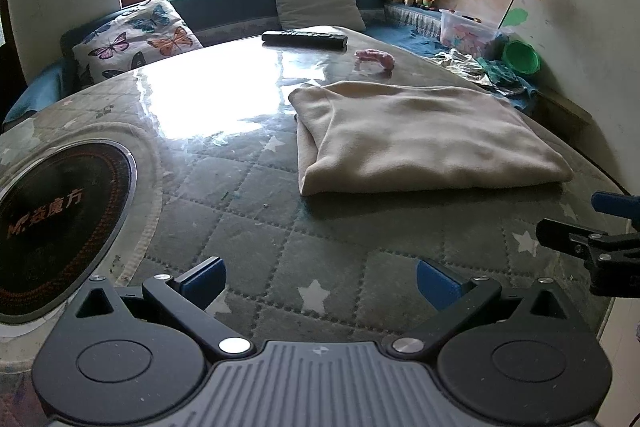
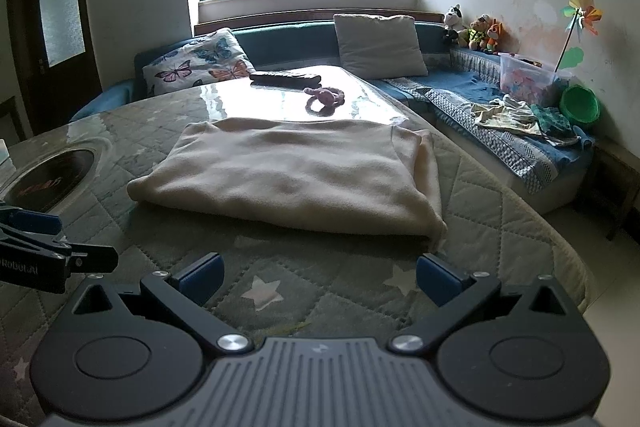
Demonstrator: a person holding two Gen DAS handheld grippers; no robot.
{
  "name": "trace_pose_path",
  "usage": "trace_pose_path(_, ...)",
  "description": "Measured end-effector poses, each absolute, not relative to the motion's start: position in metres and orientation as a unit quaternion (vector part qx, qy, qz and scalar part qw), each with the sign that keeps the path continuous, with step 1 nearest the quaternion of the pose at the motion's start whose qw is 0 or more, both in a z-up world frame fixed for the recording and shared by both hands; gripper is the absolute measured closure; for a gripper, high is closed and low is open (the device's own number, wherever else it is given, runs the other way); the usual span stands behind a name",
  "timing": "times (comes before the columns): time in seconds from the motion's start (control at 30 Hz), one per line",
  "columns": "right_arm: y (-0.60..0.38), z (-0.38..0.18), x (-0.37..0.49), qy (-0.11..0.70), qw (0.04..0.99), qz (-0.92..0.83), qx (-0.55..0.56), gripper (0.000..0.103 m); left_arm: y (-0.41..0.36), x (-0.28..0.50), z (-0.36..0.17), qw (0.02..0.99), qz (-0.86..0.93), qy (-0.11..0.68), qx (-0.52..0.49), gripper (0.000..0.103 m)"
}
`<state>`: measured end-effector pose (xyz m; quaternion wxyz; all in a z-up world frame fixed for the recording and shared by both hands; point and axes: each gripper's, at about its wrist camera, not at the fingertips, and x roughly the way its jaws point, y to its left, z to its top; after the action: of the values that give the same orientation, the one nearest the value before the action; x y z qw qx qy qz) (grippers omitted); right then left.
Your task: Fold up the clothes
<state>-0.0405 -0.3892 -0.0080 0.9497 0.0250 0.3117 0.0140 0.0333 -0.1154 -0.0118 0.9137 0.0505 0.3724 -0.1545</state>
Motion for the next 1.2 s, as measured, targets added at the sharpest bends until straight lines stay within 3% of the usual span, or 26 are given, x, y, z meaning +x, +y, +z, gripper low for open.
trace_pose_path(1.2,-0.391,-0.010,-0.036,0.319,0.947,0.011,0.029,0.000,-0.129,0.035,-0.010,0.910,-0.175,0.372,0.058,0.000)
